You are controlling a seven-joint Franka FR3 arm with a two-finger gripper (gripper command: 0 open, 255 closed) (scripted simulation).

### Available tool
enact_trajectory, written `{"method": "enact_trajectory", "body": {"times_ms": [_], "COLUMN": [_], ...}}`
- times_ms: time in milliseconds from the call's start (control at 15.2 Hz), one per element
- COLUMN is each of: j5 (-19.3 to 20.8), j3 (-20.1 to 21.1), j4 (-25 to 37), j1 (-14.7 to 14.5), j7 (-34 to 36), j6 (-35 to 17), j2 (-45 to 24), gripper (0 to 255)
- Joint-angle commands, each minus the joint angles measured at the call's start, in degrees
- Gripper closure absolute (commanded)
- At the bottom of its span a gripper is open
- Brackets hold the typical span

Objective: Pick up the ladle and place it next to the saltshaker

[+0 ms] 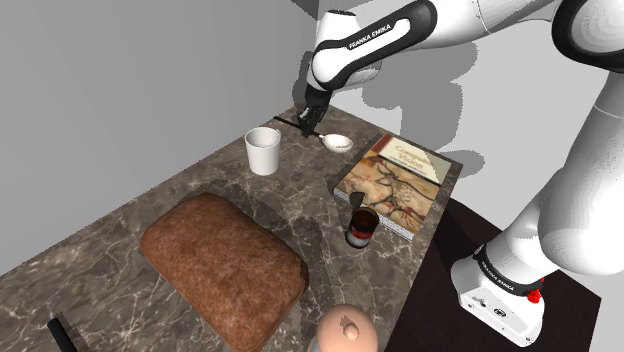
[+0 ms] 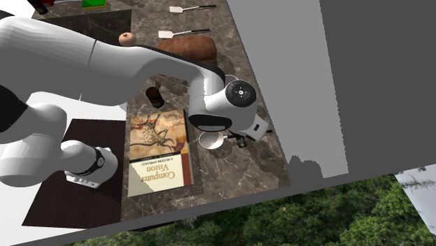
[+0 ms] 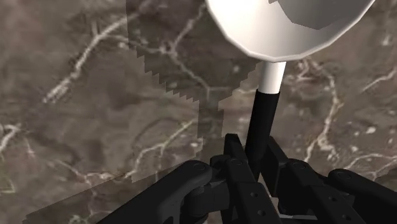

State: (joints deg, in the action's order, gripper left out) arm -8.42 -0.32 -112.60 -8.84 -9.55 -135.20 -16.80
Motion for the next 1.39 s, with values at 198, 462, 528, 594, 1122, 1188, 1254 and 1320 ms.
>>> {"method": "enact_trajectory", "body": {"times_ms": [198,462,528,594,1122,1188,1254,1320], "j5": [0.0,0.1,0.2,0.3,0.9,0.9,1.0,1.1], "j3": [0.1,0.0,0.0,-0.1,-0.2,-0.2,-0.3,-0.3], "j4": [-0.1,0.5,0.7,1.0,3.6,4.0,4.4,4.8], "j1": [0.0,-0.1,-0.1,-0.1,-0.1,-0.1,-0.1,-0.1], "j7": [0.0,0.2,0.3,0.4,1.2,1.3,1.4,1.5], "j6": [0.0,1.3,2.0,2.6,8.0,8.7,9.4,10.1], "j2": [0.0,0.7,1.1,1.5,4.3,4.6,4.9,5.2], "gripper": [255,255,255,255,255,255,255,255]}}
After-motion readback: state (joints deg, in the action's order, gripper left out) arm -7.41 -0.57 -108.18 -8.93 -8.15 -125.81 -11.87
